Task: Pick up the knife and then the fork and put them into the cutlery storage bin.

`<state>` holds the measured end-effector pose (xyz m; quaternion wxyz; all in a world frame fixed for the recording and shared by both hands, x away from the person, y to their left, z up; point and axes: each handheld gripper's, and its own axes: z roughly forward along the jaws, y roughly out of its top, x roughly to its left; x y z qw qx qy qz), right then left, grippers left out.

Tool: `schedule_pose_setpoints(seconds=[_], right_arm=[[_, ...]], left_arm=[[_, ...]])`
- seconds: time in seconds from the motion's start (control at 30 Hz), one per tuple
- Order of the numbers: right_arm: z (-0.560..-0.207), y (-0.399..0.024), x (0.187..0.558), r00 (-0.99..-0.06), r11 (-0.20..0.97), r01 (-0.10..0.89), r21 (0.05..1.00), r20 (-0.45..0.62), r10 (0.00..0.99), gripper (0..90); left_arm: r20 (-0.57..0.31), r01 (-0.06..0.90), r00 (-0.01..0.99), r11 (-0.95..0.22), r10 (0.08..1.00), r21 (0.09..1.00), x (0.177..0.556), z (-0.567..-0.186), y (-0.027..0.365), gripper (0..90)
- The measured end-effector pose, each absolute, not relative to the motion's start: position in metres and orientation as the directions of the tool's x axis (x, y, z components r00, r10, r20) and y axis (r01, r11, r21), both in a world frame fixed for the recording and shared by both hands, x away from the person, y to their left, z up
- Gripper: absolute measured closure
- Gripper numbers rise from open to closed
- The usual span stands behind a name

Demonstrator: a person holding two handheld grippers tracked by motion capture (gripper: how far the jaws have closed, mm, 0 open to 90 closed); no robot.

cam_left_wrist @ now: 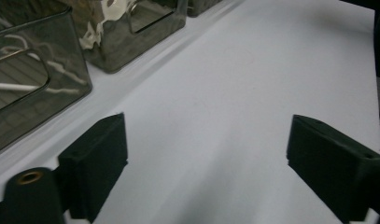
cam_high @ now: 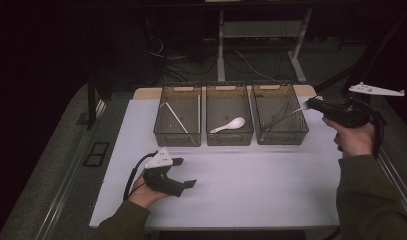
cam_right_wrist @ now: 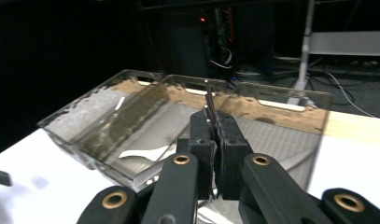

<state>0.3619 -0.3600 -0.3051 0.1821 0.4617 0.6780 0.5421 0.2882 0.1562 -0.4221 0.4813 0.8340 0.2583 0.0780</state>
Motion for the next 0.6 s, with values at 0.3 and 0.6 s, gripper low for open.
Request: schedule_pose_setpoints(seconds=[0.3, 0.6], right_arm=[[-0.315, -0.363, 0.393, -0.457, 0.073, 0.492, 0.867, 0.186, 0.870, 86.7], [-0.343, -0.336, 0.423, -0.502, 0.181, 0.580, 0.794, 0.173, 0.848, 86.6]], left_arm=[[-0.119, 0.370, 0.846, -0.412, 0.520, 0.833, 0.289, -0.427, 0.157, 0.0], [-0.126, 0.379, 0.842, -0.408, 0.525, 0.831, 0.292, -0.428, 0.157, 0.0]])
